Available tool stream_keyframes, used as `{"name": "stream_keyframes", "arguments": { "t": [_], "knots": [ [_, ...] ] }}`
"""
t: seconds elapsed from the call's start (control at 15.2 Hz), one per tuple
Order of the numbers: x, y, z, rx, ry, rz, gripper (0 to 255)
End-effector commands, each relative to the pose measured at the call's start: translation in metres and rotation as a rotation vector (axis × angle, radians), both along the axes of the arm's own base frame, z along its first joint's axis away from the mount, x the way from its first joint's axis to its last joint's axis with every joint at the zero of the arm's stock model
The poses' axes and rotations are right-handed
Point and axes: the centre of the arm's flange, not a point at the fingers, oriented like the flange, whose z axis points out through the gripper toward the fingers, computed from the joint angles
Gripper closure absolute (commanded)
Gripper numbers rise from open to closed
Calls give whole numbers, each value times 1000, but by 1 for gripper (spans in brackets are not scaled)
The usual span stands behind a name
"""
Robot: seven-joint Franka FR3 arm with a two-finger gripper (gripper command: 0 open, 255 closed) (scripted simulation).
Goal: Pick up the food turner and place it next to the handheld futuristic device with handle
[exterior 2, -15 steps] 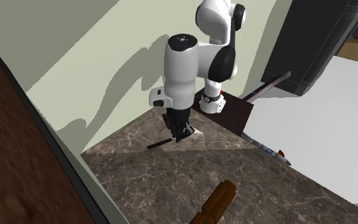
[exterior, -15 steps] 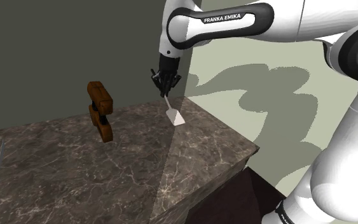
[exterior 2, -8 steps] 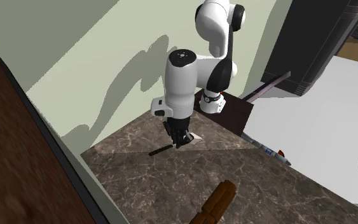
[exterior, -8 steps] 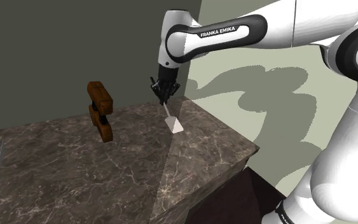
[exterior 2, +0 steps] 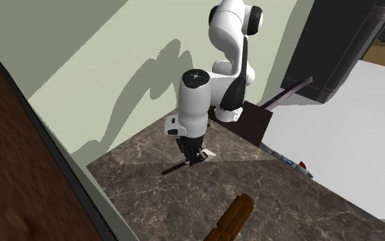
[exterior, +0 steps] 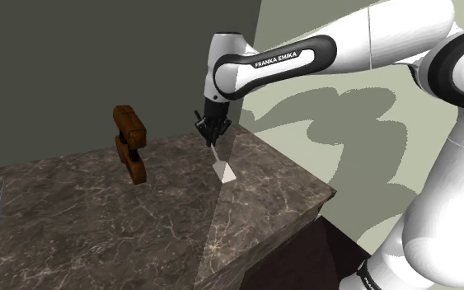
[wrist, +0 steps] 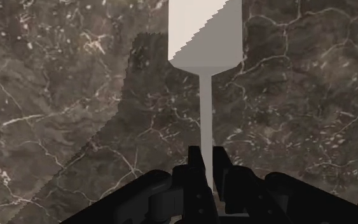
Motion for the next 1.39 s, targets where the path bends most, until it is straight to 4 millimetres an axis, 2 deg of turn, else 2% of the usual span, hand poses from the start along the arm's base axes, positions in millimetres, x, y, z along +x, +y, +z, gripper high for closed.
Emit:
{"name": "stream_keyframes", "arguments": {
  "t": [0.0, 0.92, 1.32],
  "knots": [
    [0, 1, -10, 0, -1, 0, 255],
    [0, 1, -84, 0, -1, 0, 255],
    [0, 1, -84, 0, -1, 0, 255]
  ]
}}
